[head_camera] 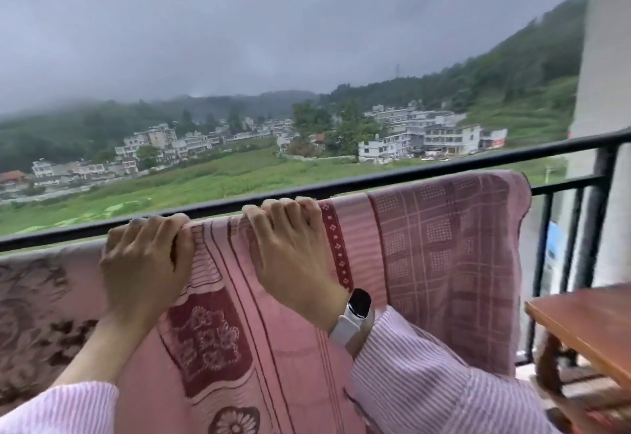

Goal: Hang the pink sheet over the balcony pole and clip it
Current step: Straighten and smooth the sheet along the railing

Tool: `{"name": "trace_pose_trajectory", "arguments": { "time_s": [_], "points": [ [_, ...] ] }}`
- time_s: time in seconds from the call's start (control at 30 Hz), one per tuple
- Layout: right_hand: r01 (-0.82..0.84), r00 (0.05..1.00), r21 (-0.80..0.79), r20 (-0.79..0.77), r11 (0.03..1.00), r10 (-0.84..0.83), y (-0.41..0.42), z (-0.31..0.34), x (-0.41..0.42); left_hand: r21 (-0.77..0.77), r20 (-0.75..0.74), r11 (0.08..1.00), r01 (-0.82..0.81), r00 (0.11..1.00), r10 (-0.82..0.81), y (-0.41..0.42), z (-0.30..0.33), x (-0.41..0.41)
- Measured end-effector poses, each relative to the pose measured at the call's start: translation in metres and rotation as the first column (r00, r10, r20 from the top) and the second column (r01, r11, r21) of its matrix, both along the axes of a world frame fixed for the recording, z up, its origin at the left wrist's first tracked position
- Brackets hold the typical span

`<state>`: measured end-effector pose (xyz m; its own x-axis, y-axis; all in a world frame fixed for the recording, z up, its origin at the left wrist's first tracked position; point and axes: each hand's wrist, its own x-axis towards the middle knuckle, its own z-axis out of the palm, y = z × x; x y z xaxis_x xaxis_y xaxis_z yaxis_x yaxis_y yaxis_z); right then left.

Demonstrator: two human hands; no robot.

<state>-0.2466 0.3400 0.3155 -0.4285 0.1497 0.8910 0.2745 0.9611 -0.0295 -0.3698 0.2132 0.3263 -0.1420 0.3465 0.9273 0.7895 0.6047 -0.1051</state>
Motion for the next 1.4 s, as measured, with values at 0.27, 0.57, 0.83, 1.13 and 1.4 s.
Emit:
{"name": "trace_pose_trajectory", "arguments": {
  "time_s": [0.27, 0.57, 0.83, 1.13, 1.4],
  "points": [
    [0.225, 0.974, -0.112, 0.066, 0.968, -0.219, -0.03, 0.0, -0.007, -0.189, 0.165, 0.974, 0.126, 0.982, -0.095, -0.019, 0.005, -0.003],
    [0.243, 0.969, -0.154, 0.092, 0.958, -0.231, -0.053, 0.008, -0.012, -0.254, 0.099, 0.947, 0.194, 0.98, -0.174, -0.048, 0.012, -0.032],
    [0.204, 0.967, -0.068, 0.17, 0.977, -0.19, -0.064, 0.01, -0.029, -0.168, 0.089, 0.965, 0.2, 0.978, -0.187, -0.069, 0.016, -0.058],
    [0.101, 0.993, -0.072, 0.075, 0.992, -0.096, -0.064, 0.005, -0.029, -0.059, 0.153, 0.981, 0.185, 0.973, -0.174, -0.071, -0.002, -0.064],
    [0.129, 0.99, -0.05, 0.057, 0.99, -0.126, -0.082, 0.0, -0.058, -0.174, 0.088, 0.969, 0.174, 0.983, -0.161, -0.102, 0.006, -0.085]
  ]
}}
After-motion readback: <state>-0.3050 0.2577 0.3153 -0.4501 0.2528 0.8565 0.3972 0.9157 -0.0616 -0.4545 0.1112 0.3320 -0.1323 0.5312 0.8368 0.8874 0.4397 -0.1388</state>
